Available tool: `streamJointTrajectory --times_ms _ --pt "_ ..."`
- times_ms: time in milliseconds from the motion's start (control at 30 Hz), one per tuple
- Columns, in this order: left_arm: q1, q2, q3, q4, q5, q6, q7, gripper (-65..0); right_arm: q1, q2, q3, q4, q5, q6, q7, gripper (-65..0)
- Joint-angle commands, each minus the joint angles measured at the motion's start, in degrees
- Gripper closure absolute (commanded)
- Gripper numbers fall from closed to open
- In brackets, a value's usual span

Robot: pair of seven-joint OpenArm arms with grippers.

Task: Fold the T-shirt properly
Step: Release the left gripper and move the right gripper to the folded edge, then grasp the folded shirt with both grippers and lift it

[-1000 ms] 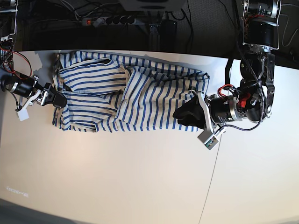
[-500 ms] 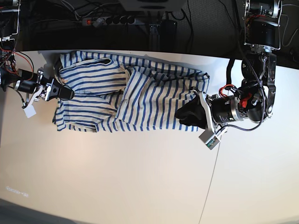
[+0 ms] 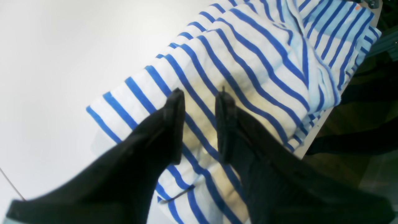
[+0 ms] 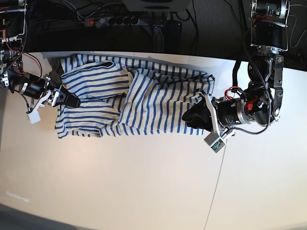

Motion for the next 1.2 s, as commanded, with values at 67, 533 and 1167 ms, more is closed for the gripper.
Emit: streamJointTrajectory --times_ms 67,533,1167 --pt "-1.07 -0.33 -0.17 1.05 -0.96 0.24 -1.29 -20.1 -0.48 0.68 -0.37 -0.59 -8.11 3.15 1.33 -11.1" --pt "-1.07 -0.74 -3.61 1.05 -1.11 0.24 -1.27 -20.1 -0.48 1.05 2.97 -0.59 -20.59 3.13 7.26 0.0" --pt "5.44 -3.72 -4.52 -4.24 2.16 0.12 -10.58 -20.1 -0.5 3.82 10.99 9.46 -13.46 3.15 6.05 0.0"
